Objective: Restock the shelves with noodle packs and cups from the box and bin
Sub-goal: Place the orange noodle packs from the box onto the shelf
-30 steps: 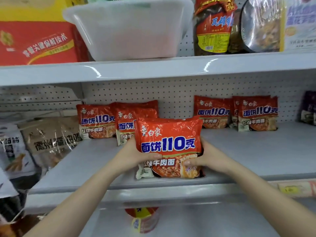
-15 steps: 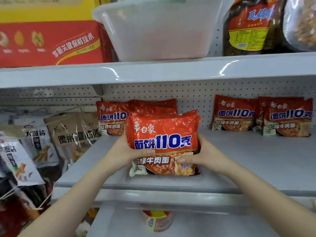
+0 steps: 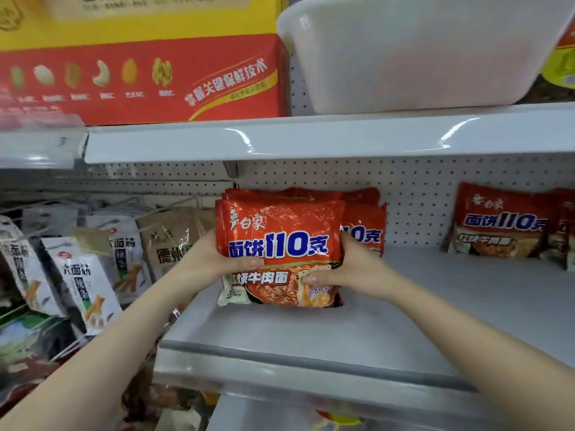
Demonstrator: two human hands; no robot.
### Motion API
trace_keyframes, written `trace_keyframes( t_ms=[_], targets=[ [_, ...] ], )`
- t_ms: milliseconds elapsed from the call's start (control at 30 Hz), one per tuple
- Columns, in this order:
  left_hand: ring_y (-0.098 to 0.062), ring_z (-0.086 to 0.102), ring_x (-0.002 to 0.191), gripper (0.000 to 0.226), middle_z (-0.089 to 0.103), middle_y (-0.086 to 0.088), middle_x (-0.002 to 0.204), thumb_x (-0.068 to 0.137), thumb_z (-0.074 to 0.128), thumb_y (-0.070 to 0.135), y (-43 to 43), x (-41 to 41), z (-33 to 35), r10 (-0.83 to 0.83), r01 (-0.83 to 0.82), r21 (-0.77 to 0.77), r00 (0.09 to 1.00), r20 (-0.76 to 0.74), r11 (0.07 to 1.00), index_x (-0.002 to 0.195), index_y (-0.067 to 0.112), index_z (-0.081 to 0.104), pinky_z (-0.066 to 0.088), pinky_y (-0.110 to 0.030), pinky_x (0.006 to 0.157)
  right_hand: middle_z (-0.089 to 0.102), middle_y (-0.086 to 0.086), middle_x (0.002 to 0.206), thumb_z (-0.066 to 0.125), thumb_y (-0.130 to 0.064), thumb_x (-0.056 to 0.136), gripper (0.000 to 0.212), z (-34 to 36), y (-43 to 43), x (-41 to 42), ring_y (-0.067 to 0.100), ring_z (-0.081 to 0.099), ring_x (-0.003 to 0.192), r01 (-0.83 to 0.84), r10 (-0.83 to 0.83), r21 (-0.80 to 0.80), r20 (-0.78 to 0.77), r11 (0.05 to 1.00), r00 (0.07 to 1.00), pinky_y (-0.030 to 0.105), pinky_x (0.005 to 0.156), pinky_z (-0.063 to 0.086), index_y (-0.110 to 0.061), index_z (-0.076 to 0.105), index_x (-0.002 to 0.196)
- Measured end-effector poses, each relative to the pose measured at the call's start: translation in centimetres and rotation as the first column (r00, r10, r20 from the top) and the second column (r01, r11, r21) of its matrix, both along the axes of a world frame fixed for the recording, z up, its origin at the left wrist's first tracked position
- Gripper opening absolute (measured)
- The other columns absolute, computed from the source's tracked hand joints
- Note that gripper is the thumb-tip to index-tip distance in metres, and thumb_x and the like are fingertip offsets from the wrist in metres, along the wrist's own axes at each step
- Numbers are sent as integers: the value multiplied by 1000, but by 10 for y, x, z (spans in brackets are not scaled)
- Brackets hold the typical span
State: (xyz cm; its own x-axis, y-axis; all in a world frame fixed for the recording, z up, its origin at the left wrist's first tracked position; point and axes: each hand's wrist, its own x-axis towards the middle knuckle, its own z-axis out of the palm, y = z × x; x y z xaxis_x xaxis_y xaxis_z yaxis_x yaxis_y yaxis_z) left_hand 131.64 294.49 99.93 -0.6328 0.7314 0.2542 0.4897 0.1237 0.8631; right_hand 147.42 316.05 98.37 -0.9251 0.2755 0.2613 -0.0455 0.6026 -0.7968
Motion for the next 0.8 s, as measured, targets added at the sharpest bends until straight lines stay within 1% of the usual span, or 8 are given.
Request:
trace_keyframes(
  t_ms=[100,200,333,433,500,600,700,800],
  targets=[
    [-2,72,90,50,74,21,97,68,84,26,-14,-33,0,12,-12,-13,1000,20,1000,110,33,59,56,-21,78,66,-26,103,86,-25,73,56,5,-18,-32,-13,63,96,-37,36,9,37,999,999,11,82,52,-46,47,108],
    [-2,72,92,44,75,19,99,74,83,25,-25,-67,-3,-11,12,-30,1000,25,999,111,33,60,53,-15,75,67,-23,111,85,-26,75,52,7,-31,-67,-9,63,101,-56,52,48,74,997,996,16,90,51,-48,52,110],
    [-4,71,95,55,75,14,105,68,85,40,-27,-110,-10,-28,28,-92,1000,-1,995,117,34,61,53,-28,90,67,-14,120,87,-27,73,60,0,-36,-105,0,63,109,-13,8,42,115,999,993,28,100,50,-37,57,123],
    [-4,70,96,64,74,13,107,63,85,47,-19,-132,-20,-60,58,-116,998,-12,992,120,34,58,53,-32,92,67,-12,123,89,-33,68,68,-7,-34,-124,6,63,113,67,-84,112,146,991,986,36,104,49,-32,58,128],
    [-4,70,98,68,73,12,109,63,86,44,-10,-143,-30,-89,86,-109,996,-17,990,122,33,56,53,-33,95,66,-11,125,89,-38,66,71,-10,-33,-129,9,62,115,135,-169,196,171,971,971,35,103,48,-30,58,130],
    [1,67,95,62,70,16,107,66,87,40,2,-156,-41,-79,78,-65,997,-9,995,118,36,54,52,-30,94,64,-6,124,85,-41,71,67,-12,-37,-135,16,62,113,277,-346,347,153,896,926,31,97,49,-19,56,127],
    [11,63,85,54,65,25,99,71,85,38,14,-168,-46,-69,68,-26,996,-64,997,115,41,53,51,-21,86,64,6,116,77,-43,79,63,-15,-47,-146,27,65,103,431,-561,547,88,717,823,42,88,55,-11,47,125],
    [1,62,95,62,63,23,106,69,85,43,30,-179,-54,-32,34,25,995,-94,999,122,36,52,50,-26,89,64,11,109,66,-28,90,60,-23,-53,-156,33,67,96,444,-620,693,6,568,784,46,81,57,-9,32,135]
  ],
)
